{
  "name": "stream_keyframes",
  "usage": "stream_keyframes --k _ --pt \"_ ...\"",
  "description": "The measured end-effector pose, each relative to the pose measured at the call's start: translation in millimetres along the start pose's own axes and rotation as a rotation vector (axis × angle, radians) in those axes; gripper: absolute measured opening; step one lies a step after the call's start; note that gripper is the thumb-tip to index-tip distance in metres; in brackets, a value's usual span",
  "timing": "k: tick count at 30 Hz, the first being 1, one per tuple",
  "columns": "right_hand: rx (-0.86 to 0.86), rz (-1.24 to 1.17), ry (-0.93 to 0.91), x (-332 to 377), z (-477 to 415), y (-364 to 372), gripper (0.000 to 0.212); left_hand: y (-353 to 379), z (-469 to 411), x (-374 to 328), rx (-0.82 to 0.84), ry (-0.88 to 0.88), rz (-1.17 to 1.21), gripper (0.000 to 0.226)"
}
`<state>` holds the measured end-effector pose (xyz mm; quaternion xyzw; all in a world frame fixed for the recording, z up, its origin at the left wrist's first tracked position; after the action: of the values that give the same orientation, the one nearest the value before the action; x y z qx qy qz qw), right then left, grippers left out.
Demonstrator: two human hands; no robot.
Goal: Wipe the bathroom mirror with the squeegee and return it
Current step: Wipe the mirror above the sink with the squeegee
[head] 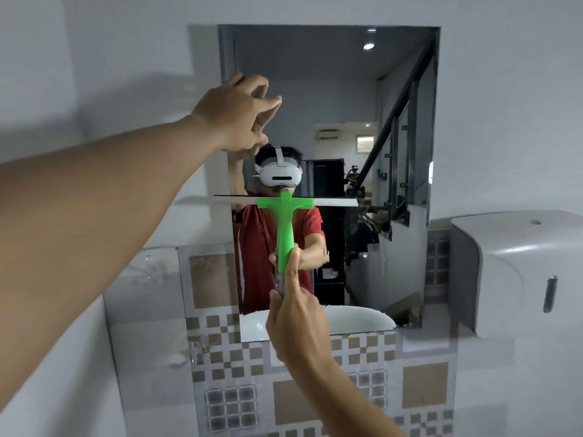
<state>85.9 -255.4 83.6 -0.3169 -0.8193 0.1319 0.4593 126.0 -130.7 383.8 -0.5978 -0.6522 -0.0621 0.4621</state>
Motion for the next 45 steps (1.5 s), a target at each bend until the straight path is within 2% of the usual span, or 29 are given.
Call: stream_keyframes --k 5,9,13,16,20,24,36,45 --pt "-0.042 0.317 -0.097 -35.2 -8.8 -37.1 0.083 1.7 0.8 -2.4 0.004 -0.011 0.001 0.077" --pt "-0.011 0.582 -0.117 -51.2 -17.9 -77.8 0.091 3.9 2.4 -7.4 -0.006 -0.03 0.013 0.077" --pt "-0.004 0.753 -0.193 -67.5 -34.9 -115.2 0.09 5.5 11.1 -17.4 -0.081 -0.058 0.002 0.069" --pt "-0.07 0.883 -0.264 -78.5 -46.4 -142.7 0.085 15.0 26.8 -31.2 -0.189 -0.081 -0.023 0.064" --pt "-0.118 0.955 -0.262 -95.0 -57.4 -172.6 0.085 35.5 43.0 -58.0 -0.168 -0.046 0.026 0.071" --pt "-0.154 0.969 -0.209 -111.9 -63.4 -195.0 0.092 52.2 49.6 -72.2 -0.083 -0.035 0.083 0.079" --pt "-0.132 0.784 0.034 -150.8 -44.6 -195.5 0.083 53.7 48.7 -74.2 -0.104 -0.045 0.115 0.081" --pt "-0.059 0.382 0.289 -156.9 -5.2 -127.5 0.085 43.8 48.4 -63.6 -0.104 -0.028 0.086 0.078"
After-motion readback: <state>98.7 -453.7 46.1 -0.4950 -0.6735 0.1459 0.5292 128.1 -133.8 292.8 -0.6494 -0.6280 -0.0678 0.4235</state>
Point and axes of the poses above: each hand's wrist, its own z-axis away from the middle knuckle, its own y-axis out of the palm, x = y × z, the point moved 2 cm from there along -z, towards the middle knuckle, and after that the axes turned 15 degrees about y, right-handed, at the moved point
